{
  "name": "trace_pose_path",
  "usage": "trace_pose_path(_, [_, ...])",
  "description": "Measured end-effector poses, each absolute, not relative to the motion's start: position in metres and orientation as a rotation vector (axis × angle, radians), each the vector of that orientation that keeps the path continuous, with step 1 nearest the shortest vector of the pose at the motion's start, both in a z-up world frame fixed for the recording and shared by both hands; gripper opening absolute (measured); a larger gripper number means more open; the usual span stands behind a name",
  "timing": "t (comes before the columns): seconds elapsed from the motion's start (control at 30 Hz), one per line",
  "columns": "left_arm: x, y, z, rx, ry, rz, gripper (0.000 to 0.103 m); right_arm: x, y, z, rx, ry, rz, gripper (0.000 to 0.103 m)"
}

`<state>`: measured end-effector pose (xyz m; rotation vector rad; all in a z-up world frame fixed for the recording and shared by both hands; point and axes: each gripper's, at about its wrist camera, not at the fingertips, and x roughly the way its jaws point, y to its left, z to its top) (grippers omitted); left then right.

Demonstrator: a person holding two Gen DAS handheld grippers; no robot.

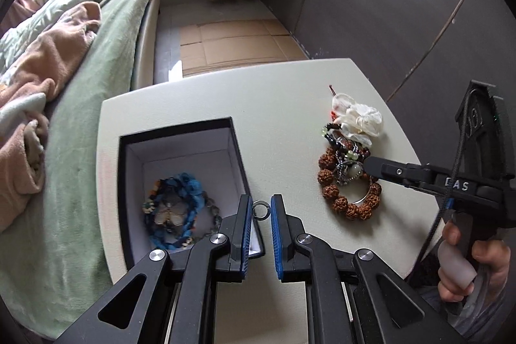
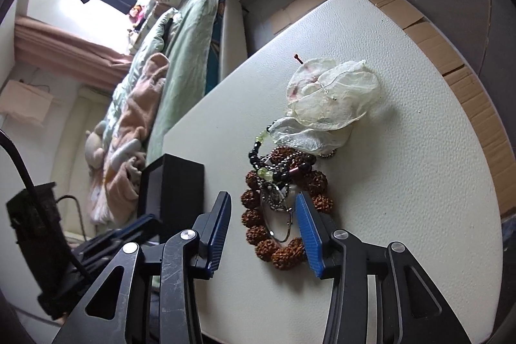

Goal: Organize jewelry
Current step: 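Lower the ring into the box with the left tool while the right tool grasps a silver earring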

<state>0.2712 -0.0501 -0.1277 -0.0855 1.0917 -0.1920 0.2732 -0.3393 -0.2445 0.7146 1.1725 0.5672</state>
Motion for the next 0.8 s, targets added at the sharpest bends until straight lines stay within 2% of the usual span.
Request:
trace_pose_path(0.2, [0.267, -0.027, -0.117, -0.128, 1.063, -0.178, 0.012, 0.275, -0.327, -0.247, 0.643, 1.227, 0.562, 0.043])
trace_pose_path(0.27, [0.265, -0.02, -0.115, -0.142, 1.055, -0.167, 0.012, 0.273, -0.321, -0.248, 0.61, 1.253, 0.555, 0.034])
trace_pose_path(0.33, [0.262, -0.013, -0.113, -0.153, 1.05, -0.161, 0.012, 0.272, -0.319, -0.253, 0.596, 1.285, 0.54, 0.006])
trace_pose_path(0.5, [0.257, 0.004, -0.11, -0.184, 1.035, -0.148, 0.012, 0.262, -0.327, -0.244, 0.613, 1.257, 0.541, 0.005])
trace_pose_path(0.8, [0.25, 0.036, -0.105, -0.251, 1.006, -0.124, 0.012, 0.257, -0.336, -0.193, 0.627, 1.168, 0.548, 0.005])
